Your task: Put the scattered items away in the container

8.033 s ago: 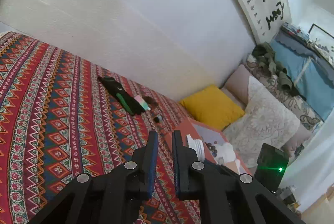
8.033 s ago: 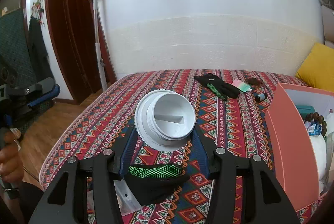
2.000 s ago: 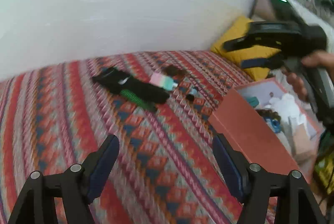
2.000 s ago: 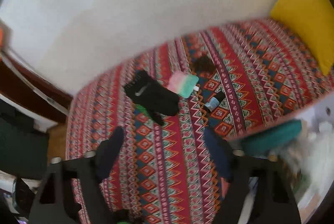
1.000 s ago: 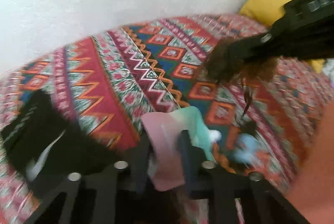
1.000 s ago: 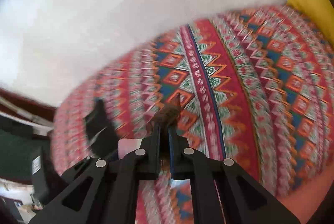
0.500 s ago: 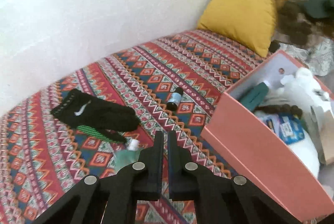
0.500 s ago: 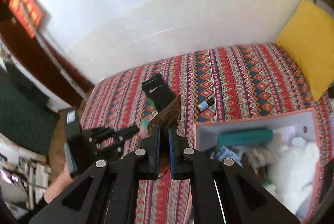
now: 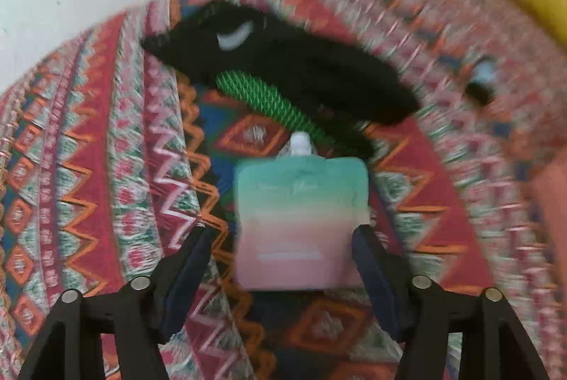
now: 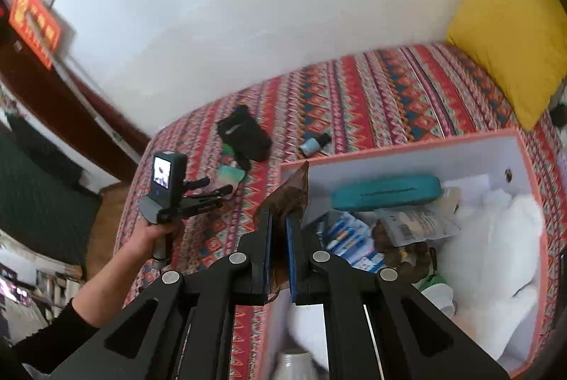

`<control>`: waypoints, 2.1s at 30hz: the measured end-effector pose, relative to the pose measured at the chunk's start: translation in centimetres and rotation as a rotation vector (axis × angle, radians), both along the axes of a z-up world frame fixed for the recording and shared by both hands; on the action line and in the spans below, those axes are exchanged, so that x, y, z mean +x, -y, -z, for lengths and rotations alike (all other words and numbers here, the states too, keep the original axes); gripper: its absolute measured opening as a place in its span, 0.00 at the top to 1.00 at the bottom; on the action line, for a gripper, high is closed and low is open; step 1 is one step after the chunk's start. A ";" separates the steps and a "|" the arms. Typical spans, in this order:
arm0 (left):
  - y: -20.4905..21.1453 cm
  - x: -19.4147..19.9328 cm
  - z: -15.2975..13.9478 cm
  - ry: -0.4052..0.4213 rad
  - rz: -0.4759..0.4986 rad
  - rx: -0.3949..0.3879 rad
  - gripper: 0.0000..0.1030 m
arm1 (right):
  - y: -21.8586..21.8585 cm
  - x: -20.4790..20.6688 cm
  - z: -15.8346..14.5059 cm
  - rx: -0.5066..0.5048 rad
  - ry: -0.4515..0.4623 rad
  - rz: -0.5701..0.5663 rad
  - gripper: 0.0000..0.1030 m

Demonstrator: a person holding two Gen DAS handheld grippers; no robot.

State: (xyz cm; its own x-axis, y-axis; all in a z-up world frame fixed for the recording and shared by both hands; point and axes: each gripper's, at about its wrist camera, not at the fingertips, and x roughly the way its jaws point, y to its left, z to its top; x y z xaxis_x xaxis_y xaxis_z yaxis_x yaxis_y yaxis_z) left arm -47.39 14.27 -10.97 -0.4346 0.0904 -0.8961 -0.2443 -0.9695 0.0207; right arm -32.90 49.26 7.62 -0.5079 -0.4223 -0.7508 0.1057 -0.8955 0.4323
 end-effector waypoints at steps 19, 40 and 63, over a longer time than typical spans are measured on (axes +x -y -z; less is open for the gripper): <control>-7.0 19.0 -18.3 -0.497 0.177 0.052 0.82 | 0.0 7.7 -2.8 0.174 -0.176 0.088 0.93; -21.1 22.6 -22.5 -0.460 0.463 0.366 0.05 | -5.7 12.2 -0.6 0.290 -0.189 0.430 0.18; -5.6 44.9 -19.7 -0.531 0.190 0.086 0.00 | 13.9 34.4 0.0 0.388 -0.312 0.534 0.09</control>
State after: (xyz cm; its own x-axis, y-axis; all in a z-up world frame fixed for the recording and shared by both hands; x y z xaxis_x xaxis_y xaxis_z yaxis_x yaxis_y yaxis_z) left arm -2.46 19.84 8.73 -0.7922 0.2735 -0.5455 -0.3919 -0.9132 0.1113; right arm 1.49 35.41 7.65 -0.7849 0.2098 -0.5831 -0.3220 -0.9420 0.0946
